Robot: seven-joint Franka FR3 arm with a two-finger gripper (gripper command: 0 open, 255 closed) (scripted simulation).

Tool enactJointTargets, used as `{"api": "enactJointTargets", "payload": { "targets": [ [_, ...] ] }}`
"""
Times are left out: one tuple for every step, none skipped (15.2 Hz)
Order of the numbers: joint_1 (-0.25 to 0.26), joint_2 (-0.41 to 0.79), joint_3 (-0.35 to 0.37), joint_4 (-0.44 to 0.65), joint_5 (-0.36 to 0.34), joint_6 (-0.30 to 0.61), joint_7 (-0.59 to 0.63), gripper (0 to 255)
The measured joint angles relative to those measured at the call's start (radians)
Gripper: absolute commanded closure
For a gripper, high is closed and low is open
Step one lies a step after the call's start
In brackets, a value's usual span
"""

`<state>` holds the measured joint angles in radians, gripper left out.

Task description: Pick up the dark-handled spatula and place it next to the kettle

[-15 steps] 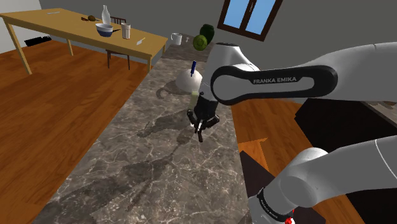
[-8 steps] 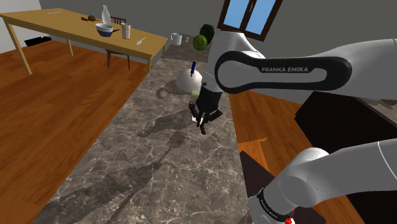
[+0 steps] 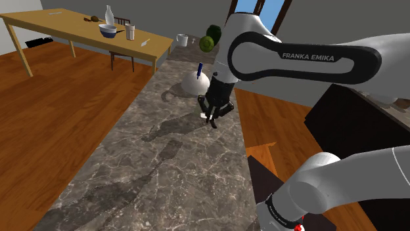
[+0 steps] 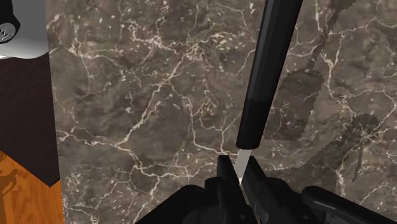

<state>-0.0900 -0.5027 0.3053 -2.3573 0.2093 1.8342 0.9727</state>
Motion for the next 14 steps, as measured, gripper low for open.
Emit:
{"api": "enactJointTargets", "payload": {
  "targets": [
    [-0.001,0.001,-0.001,0.013,-0.002,-0.012,0.001,255],
    [0.000,-0.001,-0.002,0.025,-0.002,-0.026,0.004,255],
    [-0.001,-0.002,-0.002,0.038,-0.003,-0.040,0.006,255],
    [-0.001,-0.002,-0.004,0.053,-0.004,-0.055,0.007,255],
    [-0.002,-0.005,-0.007,0.063,-0.006,-0.068,0.006,255],
    [-0.003,-0.007,-0.010,0.073,-0.007,-0.081,0.006,255],
    [-0.003,-0.009,-0.011,0.084,-0.008,-0.094,0.007,255],
    [-0.003,-0.006,-0.011,0.102,-0.009,-0.108,0.010,255],
    [-0.004,-0.006,-0.012,0.114,-0.010,-0.120,0.011,255],
    [-0.004,-0.005,-0.013,0.127,-0.011,-0.132,0.012,255],
    [-0.005,-0.004,-0.016,0.145,-0.013,-0.149,0.013,255],
    [-0.007,-0.001,-0.018,0.160,-0.015,-0.161,0.013,255],
    [-0.008,0.003,-0.020,0.176,-0.017,-0.173,0.013,255],
    [-0.008,0.000,-0.021,0.186,-0.017,-0.186,0.014,255]
  ]
}}
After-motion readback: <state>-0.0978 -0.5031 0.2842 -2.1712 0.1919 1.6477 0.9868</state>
